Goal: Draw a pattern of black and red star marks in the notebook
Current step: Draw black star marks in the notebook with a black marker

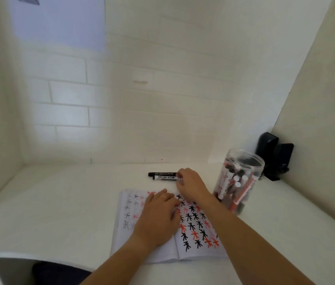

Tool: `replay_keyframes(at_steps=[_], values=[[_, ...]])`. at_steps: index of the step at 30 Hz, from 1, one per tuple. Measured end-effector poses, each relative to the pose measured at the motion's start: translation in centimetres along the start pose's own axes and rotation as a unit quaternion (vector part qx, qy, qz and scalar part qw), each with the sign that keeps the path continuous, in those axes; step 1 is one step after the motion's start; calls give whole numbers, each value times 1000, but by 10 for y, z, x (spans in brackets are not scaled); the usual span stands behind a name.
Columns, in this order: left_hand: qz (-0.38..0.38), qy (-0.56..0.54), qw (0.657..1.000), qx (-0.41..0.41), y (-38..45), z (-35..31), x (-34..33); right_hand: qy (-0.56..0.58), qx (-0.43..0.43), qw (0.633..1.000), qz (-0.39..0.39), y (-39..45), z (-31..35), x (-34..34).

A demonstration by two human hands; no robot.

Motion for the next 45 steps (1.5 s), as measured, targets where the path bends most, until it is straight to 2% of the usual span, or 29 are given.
replay_keyframes(at_steps=[6, 10, 12, 15, 18, 22, 24, 26, 28, 29, 31, 34, 37, 40, 45], values=[[-1, 3, 1000, -4, 0, -1, 0, -9, 19, 999, -27, -9, 0, 3], [-30, -6, 999, -13, 1, -3, 4, 157, -13, 983, -92, -43, 9, 40], [-51, -27, 998, -19, 0, -7, 9, 298, -52, 950, -81, -69, 11, 51], [-42, -68, 996, -46, 1, -12, 12, 500, -102, 860, -16, -110, 14, 47], [-18, -56, 995, -80, 0, -15, 10, 552, -101, 827, 12, -140, 7, 31], [-28, -34, 994, -96, -1, -16, 13, 631, -122, 765, -39, -158, -14, 36], [-20, -28, 994, -101, -1, -18, 14, 595, -114, 794, -44, -159, -26, 50], [-18, -15, 995, -100, -2, -18, 12, 510, -72, 857, -24, -160, -33, 60], [-24, -13, 995, -91, -1, -17, 12, 352, -24, 935, -26, -160, -38, 66], [-23, -16, 996, -89, -2, -17, 12, 274, 1, 961, -33, -159, -38, 66], [-18, -7, 994, -104, -3, -22, 12, 139, 63, 986, -61, -161, -28, 63], [1, 8, 990, -138, -6, -30, 11, -24, 185, 971, -149, -167, 4, 42], [14, -26, 988, -153, -9, -33, 12, -62, 200, 954, -215, -170, 29, 26], [25, -66, 985, -160, -9, -32, 12, -82, 192, 951, -230, -169, 27, 27], [20, -77, 983, -166, -10, -34, 12, -94, 194, 955, -203, -171, 25, 28]])
Point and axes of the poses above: each hand's wrist, its own y-axis towards the middle knuckle, its own x-axis out of the back of the hand, z = x × y, the point moved 5 cm from there along y, towards the middle knuckle
